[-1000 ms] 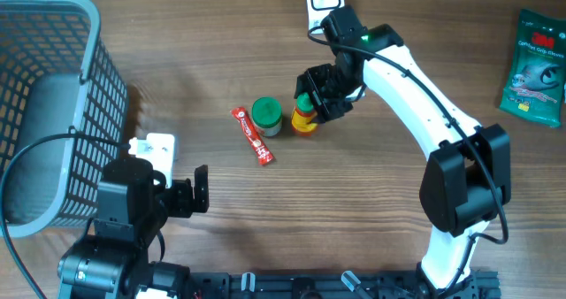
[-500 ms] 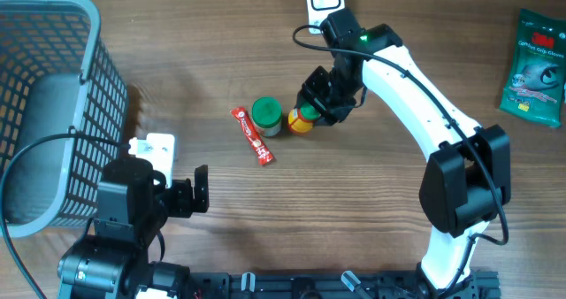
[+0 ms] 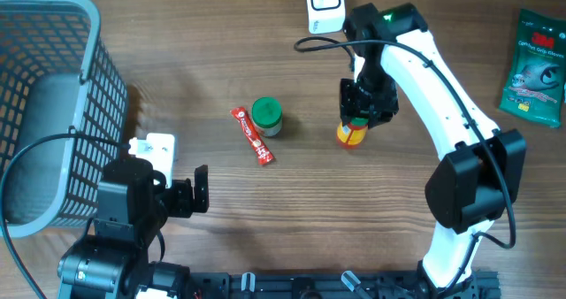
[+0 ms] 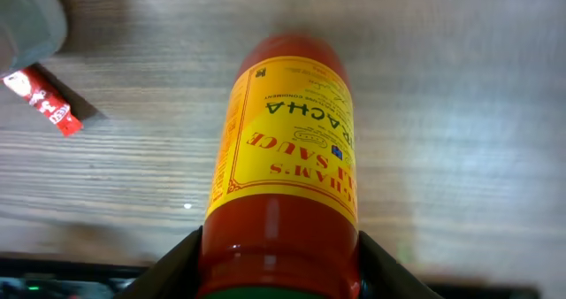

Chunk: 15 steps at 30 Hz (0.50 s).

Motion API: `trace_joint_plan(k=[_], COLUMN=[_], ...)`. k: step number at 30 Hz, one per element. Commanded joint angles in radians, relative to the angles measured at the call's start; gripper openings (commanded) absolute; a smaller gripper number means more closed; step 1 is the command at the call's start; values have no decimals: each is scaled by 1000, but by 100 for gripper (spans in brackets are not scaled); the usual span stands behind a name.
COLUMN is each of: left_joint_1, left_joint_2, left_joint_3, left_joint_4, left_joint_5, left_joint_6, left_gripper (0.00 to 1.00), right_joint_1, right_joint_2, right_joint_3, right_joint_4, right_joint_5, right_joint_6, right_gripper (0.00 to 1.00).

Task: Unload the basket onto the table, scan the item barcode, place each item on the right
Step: 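Lift the sriracha bottle and carry it toward the scanner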

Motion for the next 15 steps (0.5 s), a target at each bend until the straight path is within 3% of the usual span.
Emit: trace_joint_plan(k=[1,11,15], left_joint_1=[-5,-5,-5], left_joint_2=[-5,-5,-5], left_joint_3=[-6,-6,-6], left_joint_4=[3,3,3], left_joint_5=[5,5,5], left_joint_6=[-9,-9,-10], left_gripper=[100,100,100], right_joint_1=[24,90,108], right_joint_2=[-13,-13,-13], right_joint_3=[22,22,17], right_joint_4=[16,90,95], right_joint_5=[27,40,63], right_joint_6=[-161,-366,-372], right_gripper=[49,67,76])
